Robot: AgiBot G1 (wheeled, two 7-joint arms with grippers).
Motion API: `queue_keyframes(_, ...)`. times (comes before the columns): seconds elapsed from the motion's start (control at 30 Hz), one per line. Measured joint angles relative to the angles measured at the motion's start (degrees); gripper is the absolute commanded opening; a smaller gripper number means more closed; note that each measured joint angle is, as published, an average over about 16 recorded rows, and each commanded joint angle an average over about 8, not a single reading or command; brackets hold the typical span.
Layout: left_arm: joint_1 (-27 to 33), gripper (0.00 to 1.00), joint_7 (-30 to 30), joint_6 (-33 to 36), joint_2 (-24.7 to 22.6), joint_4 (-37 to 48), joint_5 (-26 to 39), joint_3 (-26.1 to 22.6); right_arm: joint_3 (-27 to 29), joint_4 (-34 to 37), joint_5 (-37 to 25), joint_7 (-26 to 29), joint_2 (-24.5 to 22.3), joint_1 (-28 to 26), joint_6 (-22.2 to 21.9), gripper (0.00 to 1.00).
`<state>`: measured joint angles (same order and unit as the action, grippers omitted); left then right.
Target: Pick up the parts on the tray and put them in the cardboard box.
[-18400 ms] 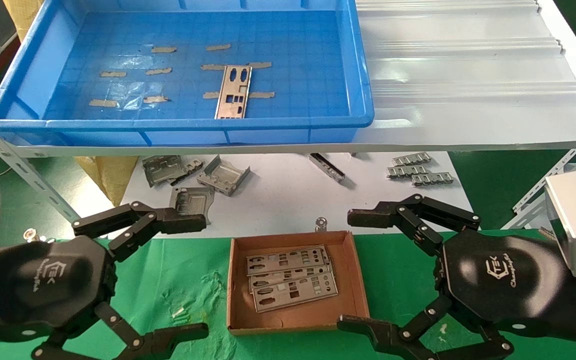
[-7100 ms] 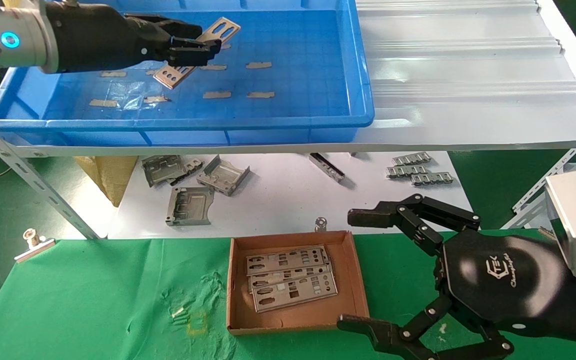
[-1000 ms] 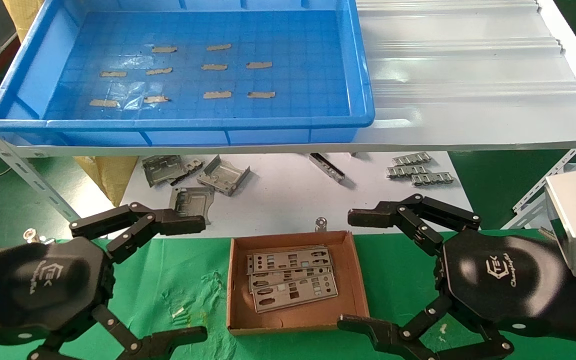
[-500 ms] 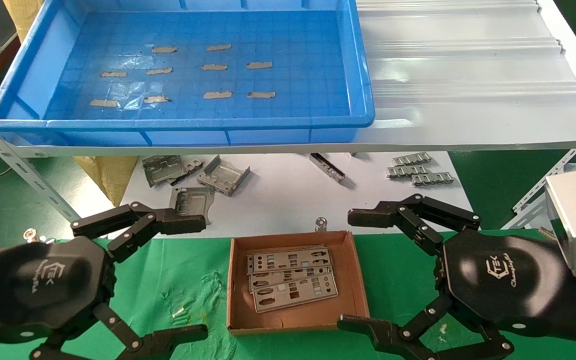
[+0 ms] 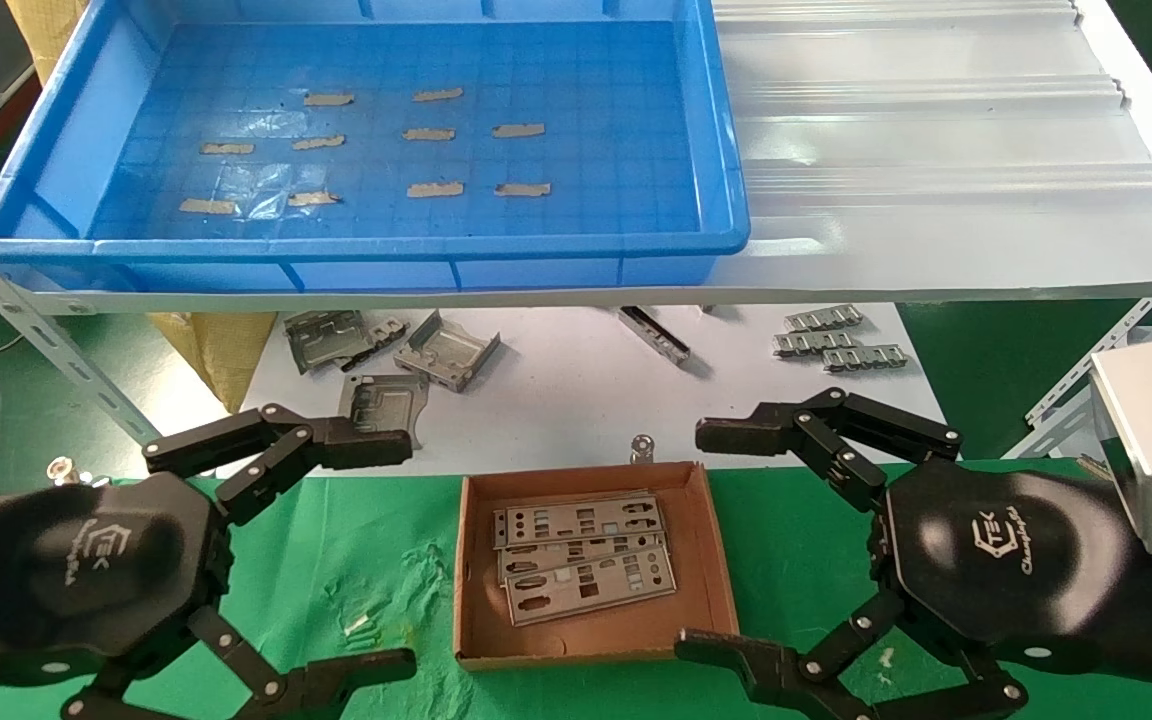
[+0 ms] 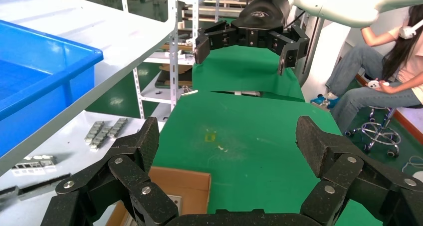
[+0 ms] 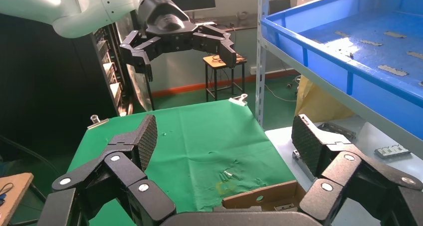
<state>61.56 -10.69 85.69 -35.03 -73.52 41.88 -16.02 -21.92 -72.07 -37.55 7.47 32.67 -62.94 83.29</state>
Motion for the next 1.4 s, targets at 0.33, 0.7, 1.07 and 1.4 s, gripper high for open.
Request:
queue_keyframes(0.33, 0.03, 1.00, 0.03, 0.00, -0.03, 0.04, 0.02, -0.03, 0.00, 0.00, 0.00, 0.00, 0.00, 0.00, 0.00, 1.00)
queue_keyframes(0.7, 0.04, 1.00, 0.03, 0.00, -0.04, 0.07, 0.02, -0.03, 0.00, 0.00, 0.00, 0.00, 0.00, 0.00, 0.00, 1.00)
queue_keyframes(1.07, 0.04, 1.00, 0.03, 0.00, -0.04, 0.08, 0.02, -0.03, 0.00, 0.00, 0.00, 0.00, 0.00, 0.00, 0.00, 1.00)
queue_keyframes(1.4, 0.04, 1.00, 0.03, 0.00, -0.04, 0.08, 0.02, -0.03, 0.00, 0.00, 0.00, 0.00, 0.00, 0.00, 0.00, 1.00)
